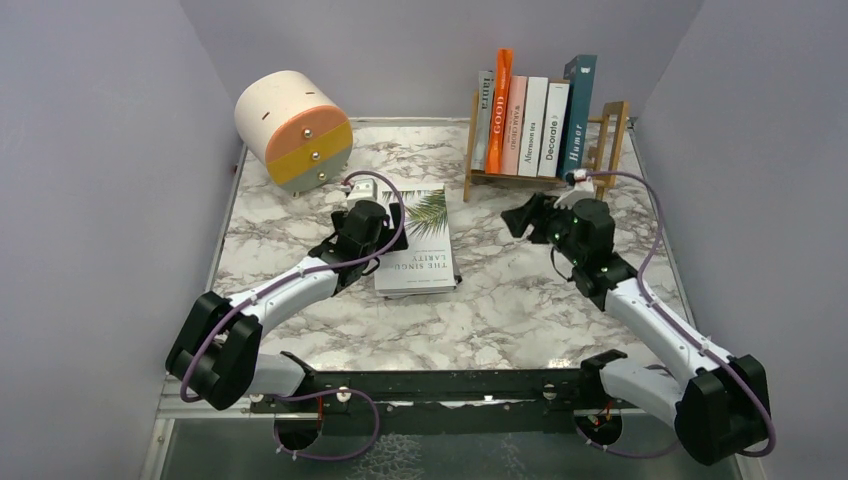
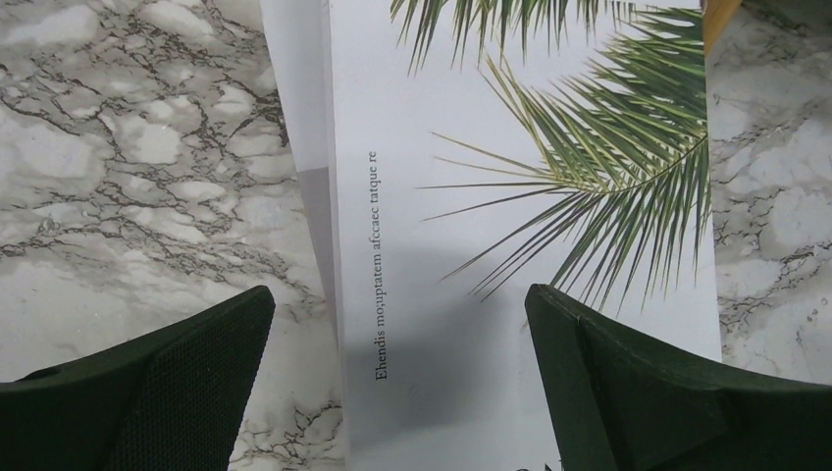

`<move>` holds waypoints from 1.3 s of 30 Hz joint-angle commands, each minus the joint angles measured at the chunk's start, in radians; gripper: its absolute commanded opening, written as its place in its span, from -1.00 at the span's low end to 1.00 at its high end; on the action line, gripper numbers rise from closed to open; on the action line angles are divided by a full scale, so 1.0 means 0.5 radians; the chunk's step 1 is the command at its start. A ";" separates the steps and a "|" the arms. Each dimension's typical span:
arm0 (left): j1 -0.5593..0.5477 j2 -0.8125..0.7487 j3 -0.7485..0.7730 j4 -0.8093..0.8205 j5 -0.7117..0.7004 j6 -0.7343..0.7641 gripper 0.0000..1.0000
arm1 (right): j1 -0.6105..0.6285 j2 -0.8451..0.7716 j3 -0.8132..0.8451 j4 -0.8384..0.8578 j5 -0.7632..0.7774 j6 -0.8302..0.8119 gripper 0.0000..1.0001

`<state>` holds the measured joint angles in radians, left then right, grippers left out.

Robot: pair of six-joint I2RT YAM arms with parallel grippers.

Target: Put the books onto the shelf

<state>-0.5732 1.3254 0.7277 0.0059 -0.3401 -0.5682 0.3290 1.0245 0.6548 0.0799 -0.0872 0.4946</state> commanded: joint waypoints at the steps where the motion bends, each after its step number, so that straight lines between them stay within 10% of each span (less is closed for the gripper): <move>1: -0.002 -0.029 -0.061 0.040 0.016 -0.065 0.98 | 0.112 0.080 -0.207 0.252 -0.260 0.368 0.32; 17: -0.031 0.111 -0.011 0.184 0.130 -0.112 0.98 | 0.275 0.948 -0.444 1.405 -0.707 0.837 0.40; 39: -0.165 0.356 0.162 0.319 0.184 -0.155 0.98 | 0.275 1.452 -0.406 1.895 -0.946 1.007 0.41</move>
<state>-0.6399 1.4899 0.7742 0.1268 -0.2752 -0.6350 0.4637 1.7145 0.4385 0.9443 -0.5186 0.9810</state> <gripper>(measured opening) 0.990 0.703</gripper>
